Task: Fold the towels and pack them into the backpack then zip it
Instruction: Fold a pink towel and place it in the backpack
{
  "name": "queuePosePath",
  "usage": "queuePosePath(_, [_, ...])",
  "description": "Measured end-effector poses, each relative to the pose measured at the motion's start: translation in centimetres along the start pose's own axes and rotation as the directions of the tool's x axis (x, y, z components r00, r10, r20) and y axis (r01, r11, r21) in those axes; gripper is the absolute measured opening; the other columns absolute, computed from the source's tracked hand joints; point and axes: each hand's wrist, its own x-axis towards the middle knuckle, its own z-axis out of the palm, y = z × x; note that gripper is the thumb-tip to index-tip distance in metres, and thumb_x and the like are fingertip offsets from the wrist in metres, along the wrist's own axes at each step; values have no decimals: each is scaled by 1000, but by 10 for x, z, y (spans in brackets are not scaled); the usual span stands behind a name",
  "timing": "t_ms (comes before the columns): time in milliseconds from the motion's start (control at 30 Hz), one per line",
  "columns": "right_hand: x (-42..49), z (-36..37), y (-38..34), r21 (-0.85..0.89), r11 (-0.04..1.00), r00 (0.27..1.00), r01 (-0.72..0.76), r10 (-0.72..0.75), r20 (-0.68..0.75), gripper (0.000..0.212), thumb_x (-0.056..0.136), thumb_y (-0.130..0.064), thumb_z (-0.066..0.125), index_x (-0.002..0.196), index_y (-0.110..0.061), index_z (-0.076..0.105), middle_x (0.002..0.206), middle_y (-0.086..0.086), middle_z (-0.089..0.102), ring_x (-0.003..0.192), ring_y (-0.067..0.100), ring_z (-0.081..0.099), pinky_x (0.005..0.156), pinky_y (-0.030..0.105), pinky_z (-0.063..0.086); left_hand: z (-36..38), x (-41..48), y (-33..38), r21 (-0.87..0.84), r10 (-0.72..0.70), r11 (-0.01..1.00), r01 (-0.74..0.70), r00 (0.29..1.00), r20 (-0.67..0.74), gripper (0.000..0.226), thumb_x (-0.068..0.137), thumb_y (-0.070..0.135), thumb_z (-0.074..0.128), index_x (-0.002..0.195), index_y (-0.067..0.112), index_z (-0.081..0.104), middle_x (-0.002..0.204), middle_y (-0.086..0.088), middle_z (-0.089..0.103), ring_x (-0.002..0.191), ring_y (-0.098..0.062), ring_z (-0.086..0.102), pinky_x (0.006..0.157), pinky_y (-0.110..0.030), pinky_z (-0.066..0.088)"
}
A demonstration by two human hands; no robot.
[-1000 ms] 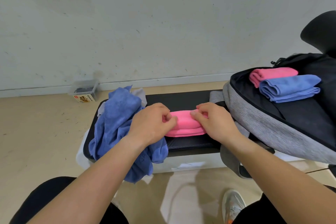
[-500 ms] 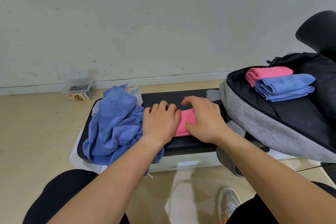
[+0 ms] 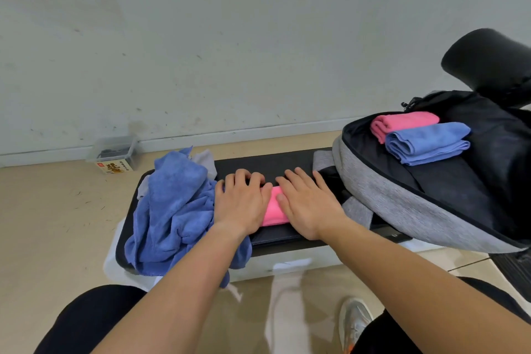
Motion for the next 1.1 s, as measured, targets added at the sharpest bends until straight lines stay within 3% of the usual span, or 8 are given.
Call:
queuePosePath(167, [-8, -12, 0, 85, 996, 996, -18, 11, 92, 54, 104, -48, 20, 147, -18, 32, 156, 4, 29, 148, 27, 19, 120, 50, 16, -13, -8, -8, -22, 206, 979, -205, 976, 66, 59, 93, 62, 12, 123, 34, 54, 124, 11, 54, 119, -14, 48, 110, -42, 27])
queuePosePath(267, [-11, -24, 3, 81, 997, 996, 7, -13, 83, 52, 100, -51, 37, 140, -18, 40, 141, 6, 46, 132, 28, 40, 114, 47, 27, -26, -10, -15, -118, 273, 958, -262, 958, 92, 44, 93, 65, 37, 123, 37, 54, 118, 17, 58, 113, -11, 53, 106, -39, 28])
queuePosePath(400, [-14, -47, 3, 42, 997, 994, 67, -71, 89, 53, 89, -49, 62, 129, -17, 47, 121, 6, 55, 110, 26, 53, 96, 37, 39, -51, -9, -10, -261, 280, 940, -218, 931, 233, 48, 81, 61, 66, 118, 32, 57, 104, 11, 55, 94, -12, 55, 82, -32, 41])
queuePosePath(500, [-20, -70, 9, 218, 976, 984, 6, -44, 172, 52, 80, -41, 75, 120, -19, 50, 108, -1, 50, 100, 21, 54, 80, 32, 41, -67, -8, -5, -338, 281, 919, -203, 939, 201, 46, 74, 62, 73, 109, 35, 60, 99, 10, 53, 90, -13, 55, 79, -34, 45])
queuePosePath(600, [-31, -91, 20, 363, 932, 997, -14, -13, 71, 41, 76, -36, 77, 106, -23, 53, 101, -4, 56, 90, 17, 56, 67, 27, 40, -82, -6, 4, -464, 302, 856, -229, 949, 89, 41, 67, 68, 68, 96, 39, 61, 91, 13, 60, 86, -9, 57, 79, -39, 49])
queuePosePath(833, [-68, -145, 69, 643, 760, 961, -99, 240, -137, 48, 71, -36, 84, 108, -25, 54, 100, -6, 63, 90, 10, 60, 73, 24, 47, -129, 10, 68, -687, 250, 703, -183, 968, -3, 30, 72, 49, 82, 95, 33, 72, 84, 16, 70, 80, -3, 63, 69, -26, 49])
queuePosePath(967, [-95, -159, 118, 730, 662, 863, -169, 457, -215, 58, 78, -38, 80, 124, -22, 48, 109, -4, 58, 94, 11, 58, 74, 23, 44, -139, 28, 138, -750, 223, 635, -184, 974, -50, 40, 71, 51, 81, 101, 31, 66, 94, 15, 66, 85, -5, 61, 72, -27, 49])
queuePosePath(1100, [-113, -151, 170, 716, 617, 775, -327, 609, -170, 57, 82, -35, 75, 132, -24, 48, 119, 0, 59, 107, 21, 58, 79, 30, 45, -123, 42, 209, -728, 273, 655, -205, 962, -25, 35, 81, 41, 74, 108, 25, 56, 107, 11, 60, 96, -11, 58, 83, -28, 46])
